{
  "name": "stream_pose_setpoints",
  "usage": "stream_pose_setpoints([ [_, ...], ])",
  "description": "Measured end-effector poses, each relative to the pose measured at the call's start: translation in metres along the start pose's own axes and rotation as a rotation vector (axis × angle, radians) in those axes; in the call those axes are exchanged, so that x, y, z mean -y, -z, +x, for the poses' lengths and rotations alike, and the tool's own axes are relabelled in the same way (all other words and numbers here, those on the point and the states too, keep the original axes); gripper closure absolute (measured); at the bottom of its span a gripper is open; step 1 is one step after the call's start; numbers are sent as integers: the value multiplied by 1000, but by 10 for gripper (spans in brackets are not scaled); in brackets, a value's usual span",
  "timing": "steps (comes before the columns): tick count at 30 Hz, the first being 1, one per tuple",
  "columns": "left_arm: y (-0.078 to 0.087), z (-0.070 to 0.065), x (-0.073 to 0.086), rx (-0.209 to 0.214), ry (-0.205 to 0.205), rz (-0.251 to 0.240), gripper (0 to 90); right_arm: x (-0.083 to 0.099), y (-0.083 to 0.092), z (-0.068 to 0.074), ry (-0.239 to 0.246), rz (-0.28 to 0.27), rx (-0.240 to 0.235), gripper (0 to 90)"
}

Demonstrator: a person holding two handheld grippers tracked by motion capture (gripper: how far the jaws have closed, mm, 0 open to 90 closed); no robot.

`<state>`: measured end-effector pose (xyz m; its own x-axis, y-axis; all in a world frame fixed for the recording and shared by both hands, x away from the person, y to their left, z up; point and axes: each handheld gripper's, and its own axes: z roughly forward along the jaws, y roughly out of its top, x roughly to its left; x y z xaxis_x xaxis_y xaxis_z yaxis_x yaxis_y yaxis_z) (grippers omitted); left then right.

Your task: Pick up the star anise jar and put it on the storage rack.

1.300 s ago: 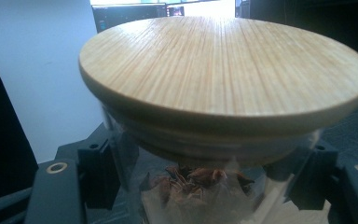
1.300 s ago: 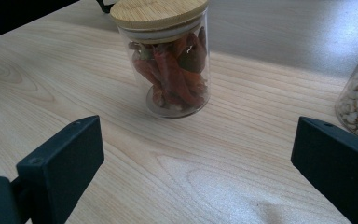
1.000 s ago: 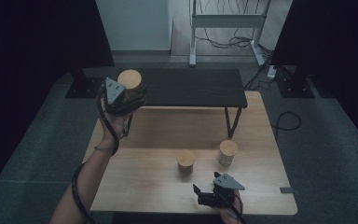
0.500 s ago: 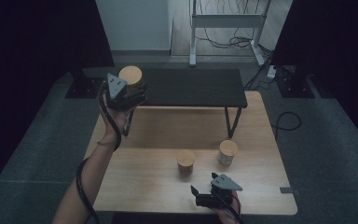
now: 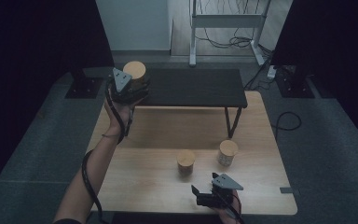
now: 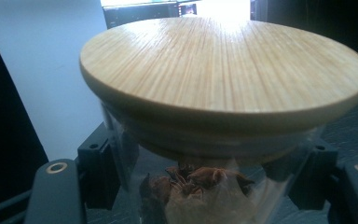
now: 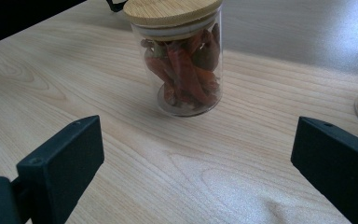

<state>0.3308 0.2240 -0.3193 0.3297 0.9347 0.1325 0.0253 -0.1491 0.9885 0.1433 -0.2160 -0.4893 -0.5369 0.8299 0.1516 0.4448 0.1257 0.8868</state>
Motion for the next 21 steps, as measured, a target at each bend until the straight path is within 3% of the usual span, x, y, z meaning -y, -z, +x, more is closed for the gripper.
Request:
stream_pose_setpoints([
  [16, -23, 17, 1, -50, 58, 35, 264, 0, -2, -5, -12, 12, 2, 19],
  [21, -25, 19, 6, -45, 83, 43, 264, 0, -2, -5, -14, 16, 3, 19],
])
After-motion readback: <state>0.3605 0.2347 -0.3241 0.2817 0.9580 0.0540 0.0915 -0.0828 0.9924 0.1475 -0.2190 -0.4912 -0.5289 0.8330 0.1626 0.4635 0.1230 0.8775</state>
